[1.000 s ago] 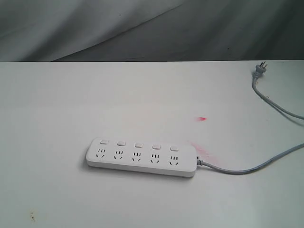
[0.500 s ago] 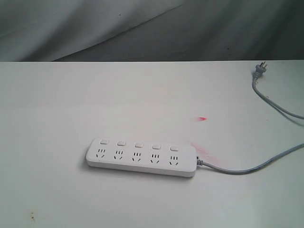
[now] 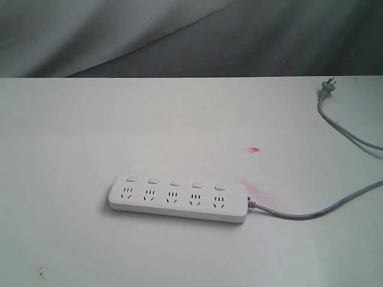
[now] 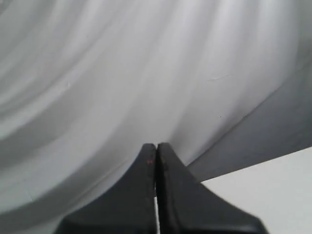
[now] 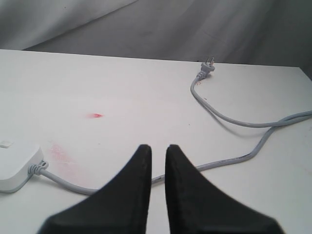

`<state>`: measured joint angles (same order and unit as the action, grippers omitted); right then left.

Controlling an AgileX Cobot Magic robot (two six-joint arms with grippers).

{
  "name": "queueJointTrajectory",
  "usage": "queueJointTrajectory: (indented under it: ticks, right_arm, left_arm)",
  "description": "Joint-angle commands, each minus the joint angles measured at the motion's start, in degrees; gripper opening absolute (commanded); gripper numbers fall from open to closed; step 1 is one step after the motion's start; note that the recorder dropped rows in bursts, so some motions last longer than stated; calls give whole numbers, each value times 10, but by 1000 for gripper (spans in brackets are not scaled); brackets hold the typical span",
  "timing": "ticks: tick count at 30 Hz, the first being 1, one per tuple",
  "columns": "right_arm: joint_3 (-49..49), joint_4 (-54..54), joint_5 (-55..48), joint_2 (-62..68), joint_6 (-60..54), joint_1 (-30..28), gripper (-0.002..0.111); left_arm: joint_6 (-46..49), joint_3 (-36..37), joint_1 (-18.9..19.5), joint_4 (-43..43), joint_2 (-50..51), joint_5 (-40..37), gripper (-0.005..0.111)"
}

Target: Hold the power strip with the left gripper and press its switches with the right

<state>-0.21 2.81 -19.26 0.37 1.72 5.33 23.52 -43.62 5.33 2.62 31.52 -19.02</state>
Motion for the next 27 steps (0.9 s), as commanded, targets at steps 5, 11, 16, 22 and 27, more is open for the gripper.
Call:
queueJointTrajectory:
  ticks: [5,11,16,22,27]
  right_arm:
    - [2,1,7,-4,0,-1,10]
    - [2,1,7,-4,0,-1,10]
    - [2,1,7,-4,0,-1,10]
    - [2,1,7,-4,0,-1,10]
    - [2,1,7,-4,0,-1,10]
  left_arm:
    - [267,-233,33,201,189,-229,0]
    - [539,-238,187,485,260,-360,0]
    - [692,-238,350,645,357,-509,0]
    - [668,-230,392,628,445,-509,0]
    - [664,-230,370,524,444,-509,0]
